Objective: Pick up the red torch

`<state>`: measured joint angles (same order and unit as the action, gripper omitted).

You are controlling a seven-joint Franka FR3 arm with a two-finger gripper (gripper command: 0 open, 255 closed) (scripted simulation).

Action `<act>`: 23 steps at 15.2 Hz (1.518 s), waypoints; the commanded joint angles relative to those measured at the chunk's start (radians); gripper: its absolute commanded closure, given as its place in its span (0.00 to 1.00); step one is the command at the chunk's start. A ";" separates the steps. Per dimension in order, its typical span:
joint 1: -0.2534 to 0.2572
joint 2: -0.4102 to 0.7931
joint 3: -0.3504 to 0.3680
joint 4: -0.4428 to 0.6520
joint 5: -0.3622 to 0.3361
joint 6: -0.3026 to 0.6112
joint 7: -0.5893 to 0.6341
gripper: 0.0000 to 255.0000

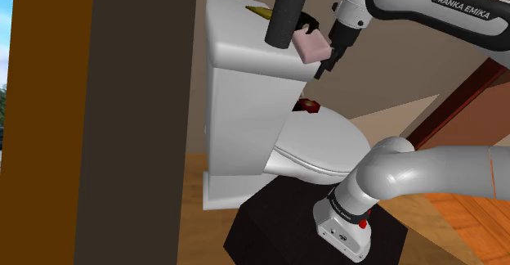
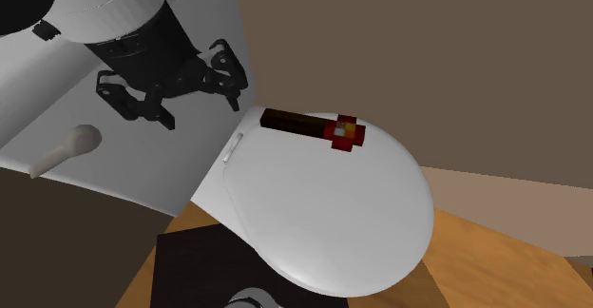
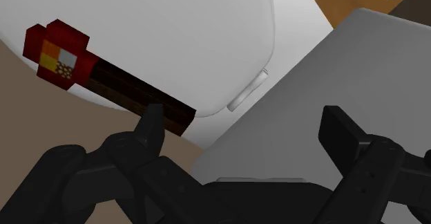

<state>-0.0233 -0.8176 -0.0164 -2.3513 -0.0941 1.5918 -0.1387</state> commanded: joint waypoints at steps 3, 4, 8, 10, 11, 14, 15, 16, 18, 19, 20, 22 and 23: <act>0.012 0.016 -0.060 -0.030 -0.025 0.038 -0.103 0.00; 0.018 0.028 -0.090 -0.041 -0.037 0.057 -0.154 0.00; 0.044 0.099 -0.210 -0.069 -0.081 0.138 -0.359 0.00; 0.059 0.149 -0.269 -0.070 -0.098 0.179 -0.462 0.00; 0.067 0.177 -0.298 -0.069 -0.105 0.200 -0.513 0.00; 0.097 0.274 -0.383 -0.052 -0.115 0.262 -0.670 0.00; 0.108 0.310 -0.411 -0.044 -0.114 0.283 -0.723 0.00; 0.120 0.348 -0.438 -0.033 -0.111 0.303 -0.776 0.00; 0.145 0.429 -0.490 -0.008 -0.098 0.342 -0.886 0.00; 0.158 0.473 -0.515 0.007 -0.086 0.361 -0.943 0.00; 0.171 0.518 -0.539 0.023 -0.072 0.379 -1.000 0.00; 0.195 0.614 -0.582 0.059 -0.034 0.413 -1.119 0.00; 0.205 0.664 -0.599 0.079 -0.010 0.428 -1.180 0.00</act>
<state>0.1671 -0.2089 -0.5972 -2.2969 -0.1292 2.0033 -1.2526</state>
